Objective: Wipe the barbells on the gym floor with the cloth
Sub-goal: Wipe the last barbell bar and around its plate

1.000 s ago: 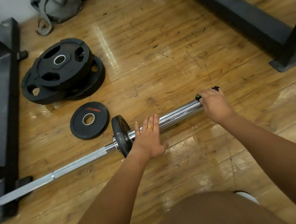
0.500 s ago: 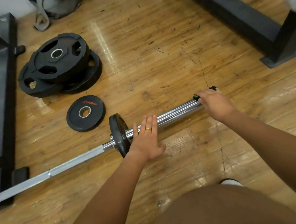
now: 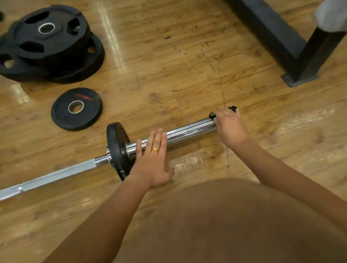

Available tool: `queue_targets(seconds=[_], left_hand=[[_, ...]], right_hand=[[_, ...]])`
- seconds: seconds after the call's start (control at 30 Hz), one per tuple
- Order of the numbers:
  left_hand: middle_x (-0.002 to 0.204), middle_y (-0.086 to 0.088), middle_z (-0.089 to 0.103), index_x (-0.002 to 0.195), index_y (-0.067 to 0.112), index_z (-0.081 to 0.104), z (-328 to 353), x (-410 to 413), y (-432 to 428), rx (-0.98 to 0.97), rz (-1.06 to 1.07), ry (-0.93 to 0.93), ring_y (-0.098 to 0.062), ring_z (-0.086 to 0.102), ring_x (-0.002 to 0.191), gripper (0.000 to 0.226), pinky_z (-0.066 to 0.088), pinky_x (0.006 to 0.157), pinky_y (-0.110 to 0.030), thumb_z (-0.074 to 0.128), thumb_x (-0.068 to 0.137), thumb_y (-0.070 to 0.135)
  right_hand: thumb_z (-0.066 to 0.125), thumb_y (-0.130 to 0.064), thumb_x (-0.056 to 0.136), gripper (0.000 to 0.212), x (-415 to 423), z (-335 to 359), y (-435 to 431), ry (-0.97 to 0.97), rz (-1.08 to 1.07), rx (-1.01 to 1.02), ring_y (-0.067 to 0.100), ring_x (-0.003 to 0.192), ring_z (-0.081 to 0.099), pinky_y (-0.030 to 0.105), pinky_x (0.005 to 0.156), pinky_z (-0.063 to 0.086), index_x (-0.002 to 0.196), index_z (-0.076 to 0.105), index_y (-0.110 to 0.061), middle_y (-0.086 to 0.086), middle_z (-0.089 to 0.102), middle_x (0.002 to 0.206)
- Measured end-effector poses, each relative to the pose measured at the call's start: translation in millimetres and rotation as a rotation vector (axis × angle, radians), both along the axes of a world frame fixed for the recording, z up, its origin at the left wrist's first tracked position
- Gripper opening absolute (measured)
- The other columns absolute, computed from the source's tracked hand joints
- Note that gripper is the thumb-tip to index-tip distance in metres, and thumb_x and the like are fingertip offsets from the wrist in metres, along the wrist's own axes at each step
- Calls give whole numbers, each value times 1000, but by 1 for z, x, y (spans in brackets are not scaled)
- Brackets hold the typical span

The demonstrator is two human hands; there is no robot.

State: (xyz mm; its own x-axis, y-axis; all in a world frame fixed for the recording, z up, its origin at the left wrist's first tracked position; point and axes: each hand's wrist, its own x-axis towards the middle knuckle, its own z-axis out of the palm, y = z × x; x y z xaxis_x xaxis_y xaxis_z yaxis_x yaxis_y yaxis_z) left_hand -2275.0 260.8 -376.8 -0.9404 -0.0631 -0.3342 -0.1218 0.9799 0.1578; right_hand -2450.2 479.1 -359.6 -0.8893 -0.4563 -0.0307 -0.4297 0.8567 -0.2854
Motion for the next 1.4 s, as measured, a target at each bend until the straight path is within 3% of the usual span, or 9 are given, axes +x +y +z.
queue_targets(seconds=[0.17,0.3,0.5,0.57,0.73,0.9,1.1,1.23,1.4], left_hand=[[162,2,-33,138,20,-51,-7,16,12,-30,32,31,-21,-30,150,123,-11,121,-56,51,86,67],[162,5,-31,149,20,-34,-11,27,21,-10,54,75,-19,-27,151,95,-8,122,-58,11,80,67],[165,-3,-26,155,18,-24,-17,38,28,11,46,106,-23,-23,152,100,-14,120,-56,-38,72,73],[167,-2,-23,158,15,-18,-17,36,26,-12,44,103,-23,-20,153,99,-14,121,-55,-30,79,74],[161,-3,-34,157,14,-21,-4,17,16,60,36,-14,-24,-26,151,93,-19,117,-55,44,99,48],[158,5,-41,148,22,-39,-6,9,0,39,24,-4,-15,-38,145,113,-22,118,-51,45,91,70],[158,-1,-41,153,14,-31,30,-12,-14,50,-66,-168,-20,-34,147,112,-13,122,-53,53,94,59],[162,-1,-34,155,14,-27,37,-32,-32,19,-103,-221,-20,-25,152,112,-6,123,-52,58,93,54],[164,-6,-29,155,10,-26,47,-52,-48,-61,-199,-276,-23,-18,154,110,4,125,-51,54,96,57]], right_hand=[[41,-13,106,35,-4,3,21,-66,-1,-12,25,133,46,43,119,17,138,55,-9,10,59,138],[42,-10,105,32,14,-4,18,-31,-66,-63,27,128,48,46,119,15,132,59,-7,13,61,130],[45,-8,104,37,15,-2,33,-22,58,-62,24,137,43,46,122,15,140,54,-9,11,57,141],[44,-8,104,33,13,-3,30,-21,-49,-81,25,131,46,46,121,16,134,58,-8,12,60,134],[46,-11,105,39,23,-6,11,-29,84,-100,24,141,40,44,122,10,144,51,-9,8,53,146],[44,-10,105,34,1,-3,2,-37,-59,-112,27,130,48,44,121,14,136,57,-8,12,61,133],[43,-13,106,34,-8,-9,-17,-36,82,-106,26,129,50,41,120,17,135,59,-9,9,63,131],[43,-12,105,29,-22,-13,-23,5,-27,-124,28,122,52,44,118,20,127,62,-8,12,64,124],[42,-12,107,37,-25,-12,-34,-37,29,-124,25,140,40,45,122,11,142,52,-8,10,54,145]])
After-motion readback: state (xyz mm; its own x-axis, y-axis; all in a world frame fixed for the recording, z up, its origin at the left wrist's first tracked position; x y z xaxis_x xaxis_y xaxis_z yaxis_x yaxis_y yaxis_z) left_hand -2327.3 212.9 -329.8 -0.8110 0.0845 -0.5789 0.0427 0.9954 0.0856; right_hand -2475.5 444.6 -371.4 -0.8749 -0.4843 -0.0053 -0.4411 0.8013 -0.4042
